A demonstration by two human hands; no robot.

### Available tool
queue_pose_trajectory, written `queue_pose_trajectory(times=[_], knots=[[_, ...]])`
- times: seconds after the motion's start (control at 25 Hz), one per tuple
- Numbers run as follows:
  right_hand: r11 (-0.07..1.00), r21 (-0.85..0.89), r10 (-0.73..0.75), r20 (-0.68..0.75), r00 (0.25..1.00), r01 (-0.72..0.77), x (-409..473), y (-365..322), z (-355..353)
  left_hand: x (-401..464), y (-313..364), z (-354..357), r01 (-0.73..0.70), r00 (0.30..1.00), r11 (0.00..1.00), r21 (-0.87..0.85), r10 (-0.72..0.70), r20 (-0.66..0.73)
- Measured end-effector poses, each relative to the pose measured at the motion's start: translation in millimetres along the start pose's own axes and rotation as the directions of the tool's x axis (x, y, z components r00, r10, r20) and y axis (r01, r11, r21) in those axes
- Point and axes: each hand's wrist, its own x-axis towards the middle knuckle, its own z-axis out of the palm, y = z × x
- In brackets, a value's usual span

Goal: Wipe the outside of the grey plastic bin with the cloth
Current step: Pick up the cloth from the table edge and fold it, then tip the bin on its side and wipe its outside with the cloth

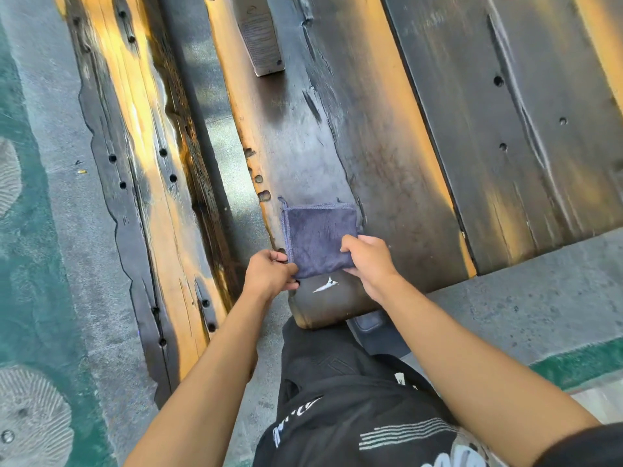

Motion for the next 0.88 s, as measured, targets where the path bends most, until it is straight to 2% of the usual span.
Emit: queue_pose_trajectory(times=[0.12, 0.24, 0.36, 0.52, 0.68, 0.88], knots=[[0.996, 0.087, 0.000, 0.018, 1.000, -0.002, -23, 28, -21, -27, -27, 11, 0.054, 0.993, 0.996, -0.078, -0.045, 0.106], [0.968, 0.247, 0.026, 0.056, 0.998, -0.039, -48, 63, -46, -53, -62, 25, 0.062, 0.981, 0.996, -0.060, -0.050, 0.187], [0.917, 0.394, 0.018, 0.110, 0.994, -0.060, -66, 102, -72, -82, -92, 43, 0.054, 0.969, 0.998, -0.042, -0.043, 0.242], [0.831, 0.555, -0.027, 0.113, 0.993, -0.041, -90, 156, -96, -116, -127, 64, 0.124, 0.952, 0.984, -0.130, -0.081, 0.294], [0.695, 0.718, -0.076, 0.135, 0.988, -0.045, -114, 225, -122, -143, -170, 83, 0.300, 0.870, 0.929, -0.216, -0.174, 0.461], [0.524, 0.851, -0.032, 0.032, 0.999, -0.010, -145, 303, -143, -170, -219, 116, 0.314, 0.780, 0.949, -0.026, -0.242, 0.578]])
